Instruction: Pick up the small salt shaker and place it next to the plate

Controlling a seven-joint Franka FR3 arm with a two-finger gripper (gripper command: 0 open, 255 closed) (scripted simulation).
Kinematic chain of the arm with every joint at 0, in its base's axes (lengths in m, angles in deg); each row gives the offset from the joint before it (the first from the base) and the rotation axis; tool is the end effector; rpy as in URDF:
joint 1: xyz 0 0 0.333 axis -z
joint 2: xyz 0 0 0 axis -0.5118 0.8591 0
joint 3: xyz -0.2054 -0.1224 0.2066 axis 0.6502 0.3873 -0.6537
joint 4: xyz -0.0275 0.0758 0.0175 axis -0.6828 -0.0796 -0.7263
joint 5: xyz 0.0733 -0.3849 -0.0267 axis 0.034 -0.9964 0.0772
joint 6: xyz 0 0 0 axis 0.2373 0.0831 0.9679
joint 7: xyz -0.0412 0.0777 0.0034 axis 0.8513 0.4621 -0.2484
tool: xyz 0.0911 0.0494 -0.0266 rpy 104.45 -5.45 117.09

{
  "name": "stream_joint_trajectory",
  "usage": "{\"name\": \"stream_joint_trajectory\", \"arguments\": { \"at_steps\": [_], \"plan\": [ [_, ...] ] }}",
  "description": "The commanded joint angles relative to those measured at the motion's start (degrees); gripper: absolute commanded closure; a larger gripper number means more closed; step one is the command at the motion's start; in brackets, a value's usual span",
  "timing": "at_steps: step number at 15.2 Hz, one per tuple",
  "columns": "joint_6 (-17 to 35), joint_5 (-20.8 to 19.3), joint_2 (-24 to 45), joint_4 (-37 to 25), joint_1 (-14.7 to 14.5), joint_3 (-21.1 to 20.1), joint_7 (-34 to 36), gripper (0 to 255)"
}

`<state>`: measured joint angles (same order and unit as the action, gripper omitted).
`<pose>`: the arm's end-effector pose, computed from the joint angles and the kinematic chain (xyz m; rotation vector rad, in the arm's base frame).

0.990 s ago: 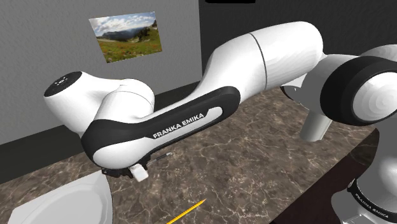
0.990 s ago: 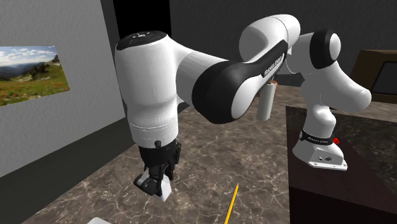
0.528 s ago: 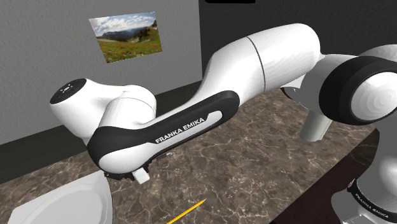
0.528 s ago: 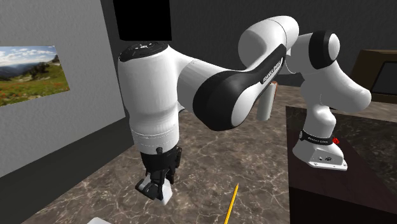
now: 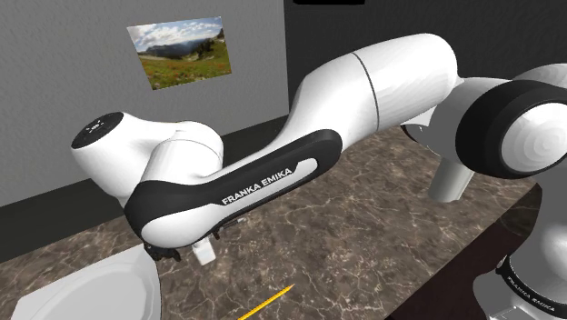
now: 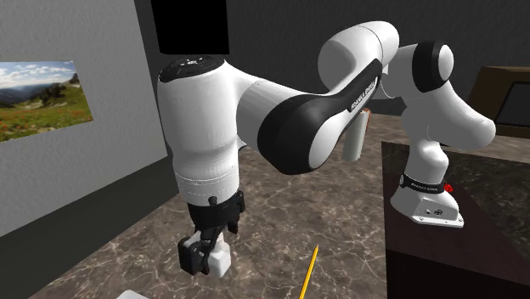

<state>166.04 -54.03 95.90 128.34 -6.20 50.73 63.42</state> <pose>0.4848 0.5777 0.3495 3.0198 -0.1760 0.1251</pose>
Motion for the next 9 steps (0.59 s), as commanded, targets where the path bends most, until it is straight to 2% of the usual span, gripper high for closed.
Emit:
{"name": "stream_joint_trajectory", "arguments": {
  "at_steps": [1, 4, 9],
  "plan": [
    [-1.73, 0.18, -0.2, -1.61, -0.38, -0.1, -0.27, 0],
    [-7.04, 0.51, -0.07, -7.32, -1.81, -0.2, -1.14, 0],
    [-7.04, 0.51, -0.07, -7.33, -1.81, -0.2, -1.14, 0]
  ]
}}
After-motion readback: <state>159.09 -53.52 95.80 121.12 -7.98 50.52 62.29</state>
